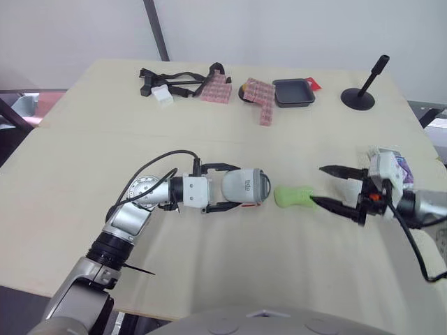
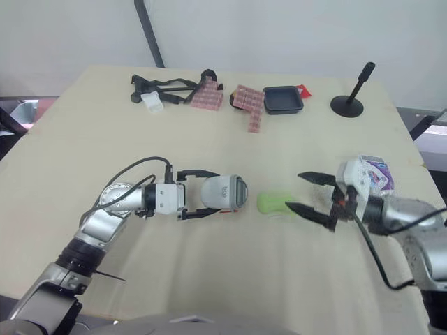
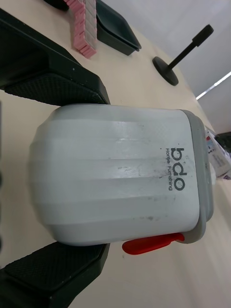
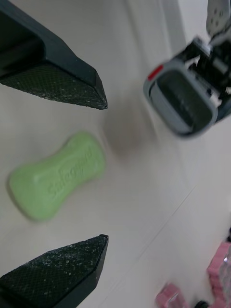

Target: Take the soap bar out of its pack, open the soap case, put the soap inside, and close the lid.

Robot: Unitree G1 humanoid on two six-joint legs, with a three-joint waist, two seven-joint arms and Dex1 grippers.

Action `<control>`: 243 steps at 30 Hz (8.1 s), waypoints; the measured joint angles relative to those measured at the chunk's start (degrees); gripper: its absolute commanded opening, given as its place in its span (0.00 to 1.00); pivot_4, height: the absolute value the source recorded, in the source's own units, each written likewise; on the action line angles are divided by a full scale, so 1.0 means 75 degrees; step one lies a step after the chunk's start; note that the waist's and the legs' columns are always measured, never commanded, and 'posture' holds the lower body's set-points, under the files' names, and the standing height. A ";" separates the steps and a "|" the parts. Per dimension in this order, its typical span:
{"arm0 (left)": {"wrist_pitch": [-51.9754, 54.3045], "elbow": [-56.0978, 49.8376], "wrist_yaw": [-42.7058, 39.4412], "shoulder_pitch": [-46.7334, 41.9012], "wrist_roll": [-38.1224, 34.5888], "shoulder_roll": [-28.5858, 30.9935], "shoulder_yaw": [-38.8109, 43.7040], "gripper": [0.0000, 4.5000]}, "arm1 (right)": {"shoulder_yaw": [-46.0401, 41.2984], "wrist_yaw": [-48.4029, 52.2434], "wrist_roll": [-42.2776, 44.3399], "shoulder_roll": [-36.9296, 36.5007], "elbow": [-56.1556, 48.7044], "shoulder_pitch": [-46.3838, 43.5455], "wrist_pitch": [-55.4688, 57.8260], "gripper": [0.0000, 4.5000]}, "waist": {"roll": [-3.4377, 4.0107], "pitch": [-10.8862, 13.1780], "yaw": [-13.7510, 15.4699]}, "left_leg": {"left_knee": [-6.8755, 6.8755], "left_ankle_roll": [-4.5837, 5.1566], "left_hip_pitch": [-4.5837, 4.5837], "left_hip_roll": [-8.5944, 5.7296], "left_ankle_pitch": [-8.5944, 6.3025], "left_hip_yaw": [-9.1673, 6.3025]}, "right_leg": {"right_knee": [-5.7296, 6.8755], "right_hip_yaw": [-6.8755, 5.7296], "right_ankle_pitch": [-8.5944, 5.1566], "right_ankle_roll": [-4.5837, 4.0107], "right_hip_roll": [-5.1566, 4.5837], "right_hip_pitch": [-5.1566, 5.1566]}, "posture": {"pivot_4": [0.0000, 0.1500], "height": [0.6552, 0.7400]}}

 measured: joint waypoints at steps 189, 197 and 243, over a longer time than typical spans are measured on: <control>0.1221 -0.3491 -0.1142 0.6275 -0.2676 0.0881 0.2843 1.00 | 0.5098 0.1083 -0.3418 -0.1177 0.0745 -0.5204 0.2046 1.00 | -0.0026 0.0010 -0.0266 | -0.0060 0.0061 0.0032 -0.0011 -0.0006 -0.0016 | -0.0059 -0.0054 -0.0004 -0.0007 -0.0029 0.0023 | 1.00 1.00; 0.1640 -0.3904 -0.0568 0.5883 -0.2622 0.1273 0.2848 1.00 | 0.5357 0.0876 -0.3943 -0.0949 0.0812 -0.5203 0.2391 1.00 | -0.0024 0.0009 -0.0336 | -0.0064 0.0006 0.0029 -0.0005 0.0019 -0.0010 | -0.0045 -0.0044 -0.0004 -0.0007 -0.0018 0.0023 | 1.00 1.00; 0.0767 -0.1051 -0.1715 0.4773 -0.3063 0.1757 0.3508 1.00 | 0.5407 0.0948 -0.4176 -0.0377 0.0641 -0.5516 0.3181 0.37 | -0.0029 0.0004 -0.0305 | -0.0055 -0.0007 0.0050 -0.0002 0.0030 0.0001 | -0.0002 -0.0030 -0.0003 -0.0008 -0.0011 0.0000 | 1.00 1.00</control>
